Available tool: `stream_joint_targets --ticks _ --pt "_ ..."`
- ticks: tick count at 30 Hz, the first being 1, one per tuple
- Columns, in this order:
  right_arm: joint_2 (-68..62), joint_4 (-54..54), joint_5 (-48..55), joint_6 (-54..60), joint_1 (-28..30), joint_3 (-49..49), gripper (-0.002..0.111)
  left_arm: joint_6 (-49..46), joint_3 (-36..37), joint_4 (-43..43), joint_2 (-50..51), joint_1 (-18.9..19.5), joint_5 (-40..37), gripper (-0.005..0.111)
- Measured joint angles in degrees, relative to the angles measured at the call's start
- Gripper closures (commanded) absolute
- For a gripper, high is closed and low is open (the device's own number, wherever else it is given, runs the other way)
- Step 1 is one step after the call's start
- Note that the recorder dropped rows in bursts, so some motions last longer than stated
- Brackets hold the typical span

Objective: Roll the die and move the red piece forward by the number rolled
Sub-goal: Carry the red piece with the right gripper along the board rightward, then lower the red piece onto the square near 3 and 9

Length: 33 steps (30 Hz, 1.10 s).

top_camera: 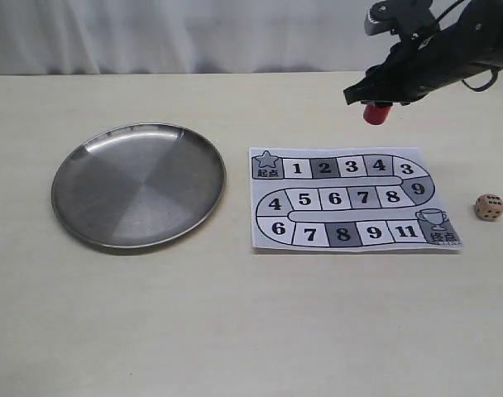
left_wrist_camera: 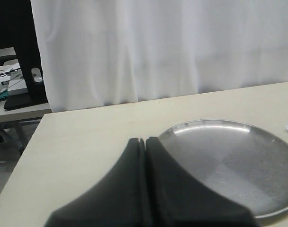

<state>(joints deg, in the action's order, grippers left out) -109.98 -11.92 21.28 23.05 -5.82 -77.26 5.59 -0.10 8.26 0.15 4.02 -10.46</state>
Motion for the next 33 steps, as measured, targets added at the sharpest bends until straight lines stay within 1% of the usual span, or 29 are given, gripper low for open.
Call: stream_joint_targets --ticks 3,10,15,19,25,30,33 --pt "-2.6 0.2 0.1 -0.2 1.6 0.0 0.104 0.0 0.0 0.0 0.0 0.0 0.0 0.107" --pt "-11.9 1.1 -1.2 -0.7 2.2 0.0 0.104 0.0 0.0 0.0 0.0 0.0 0.0 0.107" --pt "-12.8 1.1 -3.1 -1.2 2.2 -0.2 0.104 0.0 0.0 0.0 0.0 0.0 0.0 0.107" --pt "-12.5 1.2 -3.1 -1.3 2.2 -0.2 0.104 0.0 0.0 0.0 0.0 0.0 0.0 0.107" --pt "-8.8 3.4 0.2 -1.3 2.4 0.1 0.104 0.0 0.0 0.0 0.0 0.0 0.0 0.107" --pt "-2.6 3.6 0.2 -2.6 4.7 0.1 0.104 0.0 0.0 0.0 0.0 0.0 0.0 0.107" --pt "-1.6 3.6 0.4 -3.0 6.5 0.1 0.104 0.0 0.0 0.0 0.0 0.0 0.0 0.107"
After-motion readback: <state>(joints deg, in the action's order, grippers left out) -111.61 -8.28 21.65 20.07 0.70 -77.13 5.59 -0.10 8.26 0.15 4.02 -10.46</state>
